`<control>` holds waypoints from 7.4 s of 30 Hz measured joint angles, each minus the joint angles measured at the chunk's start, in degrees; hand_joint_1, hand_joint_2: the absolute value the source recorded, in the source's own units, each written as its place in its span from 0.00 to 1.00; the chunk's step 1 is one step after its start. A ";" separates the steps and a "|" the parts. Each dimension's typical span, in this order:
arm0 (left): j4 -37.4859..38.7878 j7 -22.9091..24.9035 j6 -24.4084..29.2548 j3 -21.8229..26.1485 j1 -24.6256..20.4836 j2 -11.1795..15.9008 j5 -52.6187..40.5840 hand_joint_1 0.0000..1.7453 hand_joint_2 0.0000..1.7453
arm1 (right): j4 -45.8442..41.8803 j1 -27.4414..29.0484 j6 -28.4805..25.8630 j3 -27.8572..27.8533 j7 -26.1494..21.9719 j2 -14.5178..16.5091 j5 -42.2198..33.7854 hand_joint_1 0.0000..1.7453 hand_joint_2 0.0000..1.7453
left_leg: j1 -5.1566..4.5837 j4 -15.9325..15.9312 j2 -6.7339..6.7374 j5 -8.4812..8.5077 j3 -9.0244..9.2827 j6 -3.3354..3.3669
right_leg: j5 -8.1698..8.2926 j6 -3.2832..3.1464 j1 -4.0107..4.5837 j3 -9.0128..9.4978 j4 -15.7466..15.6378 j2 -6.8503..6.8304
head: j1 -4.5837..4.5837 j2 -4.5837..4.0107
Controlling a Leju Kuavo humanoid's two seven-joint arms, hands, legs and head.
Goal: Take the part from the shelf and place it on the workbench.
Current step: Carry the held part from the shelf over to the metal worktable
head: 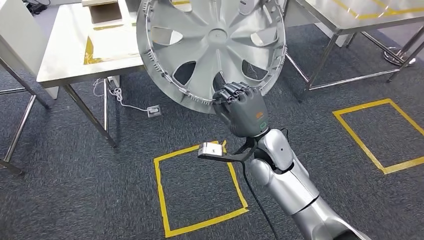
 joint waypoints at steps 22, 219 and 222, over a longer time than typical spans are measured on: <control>-0.03 0.42 0.27 0.01 0.04 0.60 -0.92 0.00 1.00 | 1.47 -0.75 0.10 -0.05 -0.62 -0.71 -1.06 1.00 1.00 | 0.65 -1.20 0.17 2.31 -2.69 1.63 | -6.70 3.03 -0.86 -7.22 16.19 0.08 | -0.17 0.00; 0.04 -0.90 0.82 -3.94 -0.30 0.09 -3.54 0.00 1.00 | 22.18 -18.72 -6.41 8.52 1.15 9.48 5.64 1.00 1.00 | 0.46 13.86 0.53 -3.90 -10.24 -1.50 | -0.86 -0.33 -0.41 1.46 -0.43 0.04 | -0.32 0.00; 0.03 -1.11 0.74 -4.22 -0.36 0.16 -3.65 0.00 1.00 | 23.04 -18.73 -6.13 8.51 0.92 9.70 5.45 1.00 1.00 | 0.64 8.00 0.57 1.89 -8.89 -1.75 | -2.03 0.16 -0.62 2.41 0.13 0.17 | -0.33 0.00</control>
